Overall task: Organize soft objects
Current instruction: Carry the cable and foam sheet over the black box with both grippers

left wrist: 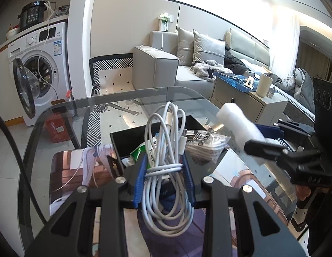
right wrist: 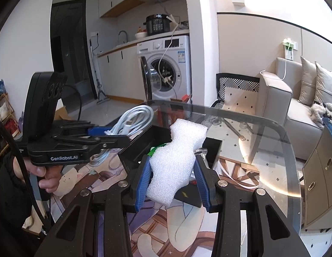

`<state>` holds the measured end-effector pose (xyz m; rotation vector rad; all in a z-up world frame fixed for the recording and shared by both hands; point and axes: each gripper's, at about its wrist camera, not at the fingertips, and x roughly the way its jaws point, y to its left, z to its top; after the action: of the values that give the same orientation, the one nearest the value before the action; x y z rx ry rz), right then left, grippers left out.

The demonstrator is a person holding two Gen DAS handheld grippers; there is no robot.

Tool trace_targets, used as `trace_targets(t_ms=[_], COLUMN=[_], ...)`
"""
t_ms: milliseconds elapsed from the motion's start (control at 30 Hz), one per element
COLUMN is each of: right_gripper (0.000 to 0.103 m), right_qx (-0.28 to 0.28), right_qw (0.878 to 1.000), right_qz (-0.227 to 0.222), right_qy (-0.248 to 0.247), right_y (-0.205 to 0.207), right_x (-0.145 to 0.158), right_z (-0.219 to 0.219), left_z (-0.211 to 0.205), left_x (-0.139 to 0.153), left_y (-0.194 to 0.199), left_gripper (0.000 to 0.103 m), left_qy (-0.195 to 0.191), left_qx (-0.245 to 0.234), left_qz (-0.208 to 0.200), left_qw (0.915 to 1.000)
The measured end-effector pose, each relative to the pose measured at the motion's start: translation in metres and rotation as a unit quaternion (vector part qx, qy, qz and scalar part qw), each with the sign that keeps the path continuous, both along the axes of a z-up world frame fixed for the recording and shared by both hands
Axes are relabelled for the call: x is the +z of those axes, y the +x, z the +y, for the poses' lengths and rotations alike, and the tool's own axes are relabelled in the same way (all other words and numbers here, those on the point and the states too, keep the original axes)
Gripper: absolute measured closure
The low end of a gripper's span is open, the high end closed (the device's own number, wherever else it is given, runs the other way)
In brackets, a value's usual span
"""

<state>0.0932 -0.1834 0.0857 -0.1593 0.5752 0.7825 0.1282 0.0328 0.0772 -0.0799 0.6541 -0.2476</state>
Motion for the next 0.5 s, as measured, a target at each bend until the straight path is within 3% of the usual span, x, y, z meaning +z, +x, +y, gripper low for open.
trace_targets(t_ms=[500], right_gripper=[0.062], right_qx=[0.016], right_qw=[1.0], right_qz=[0.024], right_qy=[-0.011], right_y=[0.039], right_x=[-0.021], right_z=[0.05], left_z=[0.005], left_x=[-0.028], left_y=[0.048], left_gripper=[0.072], left_qy=[-0.002], left_qx=[0.023], left_qz=[0.034], left_qw=[0.9992])
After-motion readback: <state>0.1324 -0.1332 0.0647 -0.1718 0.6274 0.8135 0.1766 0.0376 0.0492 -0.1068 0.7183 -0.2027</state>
